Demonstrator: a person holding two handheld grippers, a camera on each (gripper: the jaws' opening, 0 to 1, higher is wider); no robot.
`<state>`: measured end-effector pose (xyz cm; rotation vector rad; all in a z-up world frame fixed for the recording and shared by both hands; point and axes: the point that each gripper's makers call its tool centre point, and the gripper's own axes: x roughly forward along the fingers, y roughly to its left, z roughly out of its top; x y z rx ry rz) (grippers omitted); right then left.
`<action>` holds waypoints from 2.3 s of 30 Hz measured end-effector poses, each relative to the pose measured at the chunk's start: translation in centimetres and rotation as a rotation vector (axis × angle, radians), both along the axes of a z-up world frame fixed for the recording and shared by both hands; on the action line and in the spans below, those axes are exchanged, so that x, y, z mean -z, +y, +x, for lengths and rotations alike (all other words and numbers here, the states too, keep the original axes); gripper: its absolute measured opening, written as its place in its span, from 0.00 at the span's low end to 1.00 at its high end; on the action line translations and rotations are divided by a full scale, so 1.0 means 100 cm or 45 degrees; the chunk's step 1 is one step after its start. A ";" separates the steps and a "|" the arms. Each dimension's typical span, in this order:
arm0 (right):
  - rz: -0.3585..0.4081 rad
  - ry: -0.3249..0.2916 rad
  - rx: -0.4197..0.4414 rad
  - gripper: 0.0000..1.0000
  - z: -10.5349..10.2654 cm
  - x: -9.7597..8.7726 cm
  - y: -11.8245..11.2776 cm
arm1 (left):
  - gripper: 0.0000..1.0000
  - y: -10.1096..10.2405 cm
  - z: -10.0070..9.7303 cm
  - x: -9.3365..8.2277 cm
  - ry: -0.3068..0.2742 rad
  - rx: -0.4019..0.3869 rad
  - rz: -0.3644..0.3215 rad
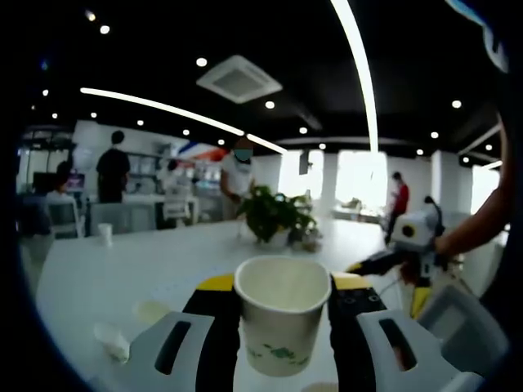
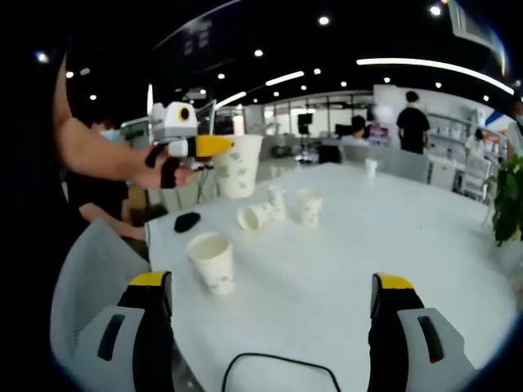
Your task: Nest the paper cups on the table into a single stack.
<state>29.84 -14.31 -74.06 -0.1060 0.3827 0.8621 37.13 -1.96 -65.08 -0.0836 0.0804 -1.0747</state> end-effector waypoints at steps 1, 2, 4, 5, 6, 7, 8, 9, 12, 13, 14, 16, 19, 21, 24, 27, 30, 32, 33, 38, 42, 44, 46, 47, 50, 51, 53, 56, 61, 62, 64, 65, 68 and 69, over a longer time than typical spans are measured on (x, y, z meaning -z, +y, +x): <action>0.000 0.000 -0.001 1.00 0.000 0.000 0.000 | 0.41 0.001 0.000 0.000 0.003 -0.001 -0.001; 0.001 0.000 -0.001 1.00 -0.001 0.000 0.001 | 0.41 0.001 -0.001 0.000 0.004 -0.004 -0.005; 0.003 0.001 -0.001 1.00 -0.002 0.000 0.002 | 0.41 0.002 -0.003 0.000 0.002 -0.006 -0.006; 0.005 0.002 -0.001 1.00 -0.002 -0.001 0.002 | 0.41 0.002 -0.005 0.001 -0.001 -0.006 -0.004; 0.008 0.000 -0.001 1.00 -0.002 -0.001 0.003 | 0.41 0.002 -0.007 0.001 -0.020 0.003 0.006; 0.008 -0.001 -0.001 1.00 -0.002 -0.002 0.003 | 0.41 0.001 -0.008 0.003 -0.024 0.009 0.014; 0.010 -0.001 -0.001 1.00 -0.002 -0.002 0.004 | 0.41 0.002 -0.010 0.005 -0.022 0.013 0.023; 0.012 -0.003 0.000 1.00 -0.002 -0.003 0.004 | 0.41 0.002 -0.012 0.006 -0.019 0.017 0.023; 0.011 -0.006 0.001 1.00 -0.003 -0.003 0.005 | 0.42 0.003 -0.016 0.008 -0.014 0.025 0.023; 0.011 -0.003 0.001 1.00 -0.003 -0.002 0.005 | 0.41 0.003 -0.018 0.008 -0.011 0.026 0.016; 0.012 -0.003 0.000 1.00 -0.003 -0.003 0.005 | 0.41 0.004 -0.019 0.007 -0.008 0.026 0.009; 0.011 -0.002 -0.002 1.00 -0.004 -0.003 0.006 | 0.42 0.005 -0.022 0.008 -0.007 0.024 0.003; 0.012 0.004 0.001 1.00 -0.004 -0.001 0.005 | 0.42 0.007 -0.025 0.008 -0.006 0.021 -0.006; 0.010 0.006 0.002 1.00 -0.004 0.000 0.005 | 0.42 0.008 -0.029 0.008 0.000 0.020 -0.015; 0.010 0.008 0.000 1.00 -0.004 0.000 0.006 | 0.42 0.008 -0.032 0.009 0.008 0.023 -0.018; 0.009 0.013 -0.003 1.00 -0.004 0.000 0.008 | 0.42 0.008 -0.034 0.009 0.017 0.032 -0.029; 0.012 0.016 -0.003 1.00 -0.004 0.001 0.008 | 0.42 0.008 -0.037 0.008 0.016 0.036 -0.030; 0.018 0.020 0.000 1.00 -0.004 0.001 0.008 | 0.42 0.008 -0.038 0.008 0.018 0.039 -0.036; 0.019 0.020 -0.001 1.00 -0.004 0.001 0.008 | 0.42 0.008 -0.039 0.008 0.017 0.041 -0.036; 0.021 0.023 -0.002 1.00 -0.003 0.000 0.009 | 0.42 0.004 -0.045 0.011 0.013 0.064 -0.026; 0.023 0.027 -0.002 1.00 -0.003 0.002 0.008 | 0.41 0.001 -0.048 0.012 0.009 0.072 -0.024; 0.027 0.028 -0.002 1.00 -0.003 0.001 0.009 | 0.41 0.001 -0.047 0.011 0.010 0.071 -0.032; 0.026 0.029 -0.002 1.00 -0.003 0.001 0.009 | 0.41 0.001 -0.045 0.013 0.007 0.066 -0.029; 0.027 0.030 -0.002 1.00 -0.004 0.001 0.009 | 0.41 0.001 -0.045 0.014 0.007 0.065 -0.026; 0.026 0.035 -0.002 1.00 -0.004 0.002 0.009 | 0.41 0.001 -0.046 0.020 0.007 0.065 -0.013; 0.026 0.035 -0.002 1.00 -0.004 0.002 0.009 | 0.41 0.000 -0.047 0.022 0.007 0.066 -0.006; 0.026 0.040 -0.001 1.00 -0.005 0.003 0.009 | 0.41 0.000 -0.049 0.031 0.004 0.072 0.022; 0.023 0.051 0.000 1.00 -0.008 0.004 0.010 | 0.41 0.000 -0.052 0.038 0.013 0.082 0.033; 0.017 0.059 -0.011 1.00 -0.011 0.005 0.014 | 0.41 0.000 -0.053 0.043 0.021 0.078 0.023; 0.017 0.059 -0.012 1.00 -0.011 0.005 0.014 | 0.41 0.000 -0.054 0.043 0.020 0.080 0.024; 0.017 0.057 -0.016 1.00 -0.011 0.003 0.015 | 0.41 0.000 -0.054 0.046 0.019 0.084 0.030; 0.018 0.056 -0.017 1.00 -0.012 0.003 0.015 | 0.41 0.001 -0.054 0.048 0.021 0.086 0.032; 0.016 0.052 -0.019 1.00 -0.011 0.002 0.016 | 0.41 0.002 -0.053 0.052 0.019 0.086 0.045; 0.018 0.052 -0.019 1.00 -0.011 0.001 0.017 | 0.41 0.002 -0.053 0.052 0.016 0.085 0.048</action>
